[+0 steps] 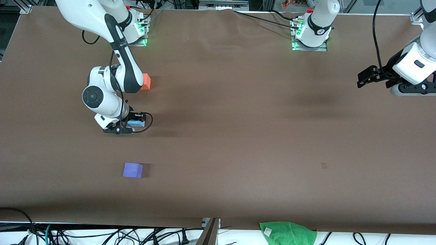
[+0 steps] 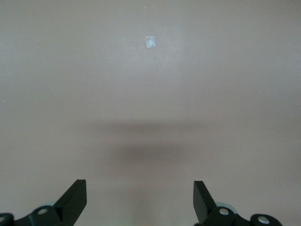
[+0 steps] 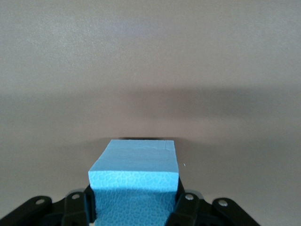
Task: Place blue block between orange and purple blocks
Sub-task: 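Carry the blue cube with the right gripper toward the orange cube, then set the blue cube between the orange and purple cubes, open gripper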
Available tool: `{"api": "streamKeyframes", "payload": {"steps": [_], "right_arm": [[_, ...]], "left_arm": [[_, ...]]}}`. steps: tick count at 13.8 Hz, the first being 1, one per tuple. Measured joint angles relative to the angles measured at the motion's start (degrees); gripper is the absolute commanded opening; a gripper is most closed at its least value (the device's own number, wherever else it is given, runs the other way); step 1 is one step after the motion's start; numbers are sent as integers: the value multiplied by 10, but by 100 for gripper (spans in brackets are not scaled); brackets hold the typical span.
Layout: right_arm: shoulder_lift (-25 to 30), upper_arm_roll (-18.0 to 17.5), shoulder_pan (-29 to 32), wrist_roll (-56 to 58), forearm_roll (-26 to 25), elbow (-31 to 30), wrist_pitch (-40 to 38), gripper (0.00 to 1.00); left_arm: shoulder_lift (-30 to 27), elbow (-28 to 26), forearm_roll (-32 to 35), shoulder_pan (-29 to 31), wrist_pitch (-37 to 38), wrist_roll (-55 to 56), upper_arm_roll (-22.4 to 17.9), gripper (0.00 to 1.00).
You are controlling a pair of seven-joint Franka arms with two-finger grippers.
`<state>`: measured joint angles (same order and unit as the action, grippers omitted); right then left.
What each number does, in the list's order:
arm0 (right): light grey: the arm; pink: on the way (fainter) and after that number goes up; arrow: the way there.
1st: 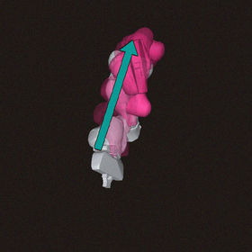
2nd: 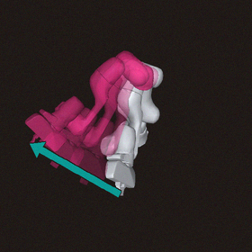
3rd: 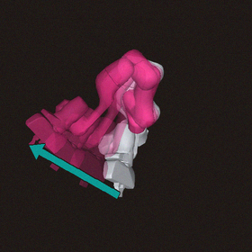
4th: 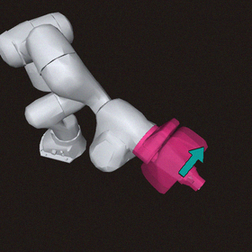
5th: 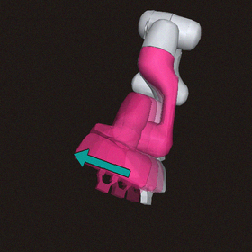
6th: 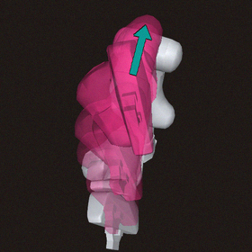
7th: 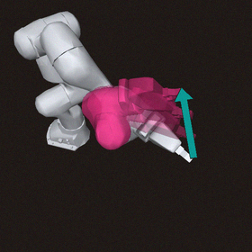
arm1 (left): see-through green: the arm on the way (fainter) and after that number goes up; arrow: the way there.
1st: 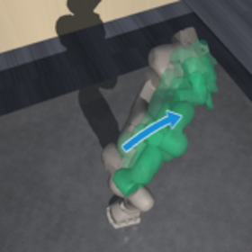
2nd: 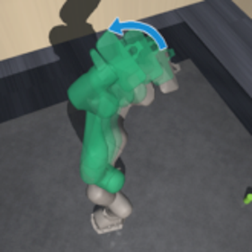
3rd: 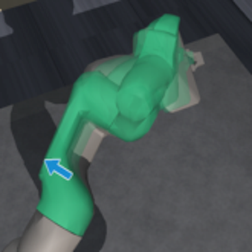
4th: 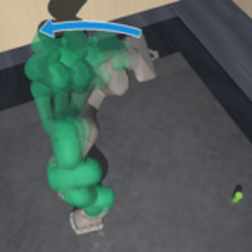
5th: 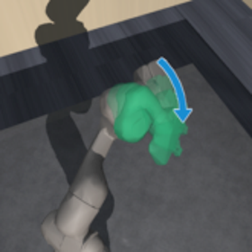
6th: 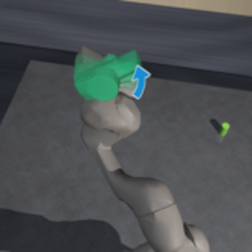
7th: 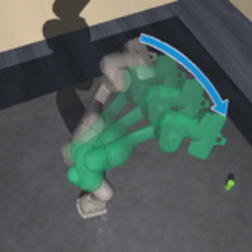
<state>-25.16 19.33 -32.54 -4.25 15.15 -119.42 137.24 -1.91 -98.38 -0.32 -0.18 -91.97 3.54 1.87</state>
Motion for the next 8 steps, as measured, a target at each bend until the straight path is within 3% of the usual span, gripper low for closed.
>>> {"api": "streamKeyframes", "payload": {"steps": [1, 2, 3, 5, 8], "right_arm": [[-5, -2, 0, 1, 1, 0, 8, 29], [-9, -3, 0, 1, 2, 0, 15, 36], [-14, -4, 0, 1, 3, 0, 21, 52], [-18, -5, 0, 6, 4, 0, 27, 100], [-16, -5, 0, 9, 10, 3, 35, 100]], "left_arm": [[0, 0, 0, 0, 0, 0, 2, 100], [0, 0, 0, 0, 0, 0, 4, 100], [0, 0, 0, 0, 0, 0, 5, 100], [0, 0, 0, -1, 4, 0, 5, 100], [0, 0, 0, -1, 9, 0, 5, 100]]}}
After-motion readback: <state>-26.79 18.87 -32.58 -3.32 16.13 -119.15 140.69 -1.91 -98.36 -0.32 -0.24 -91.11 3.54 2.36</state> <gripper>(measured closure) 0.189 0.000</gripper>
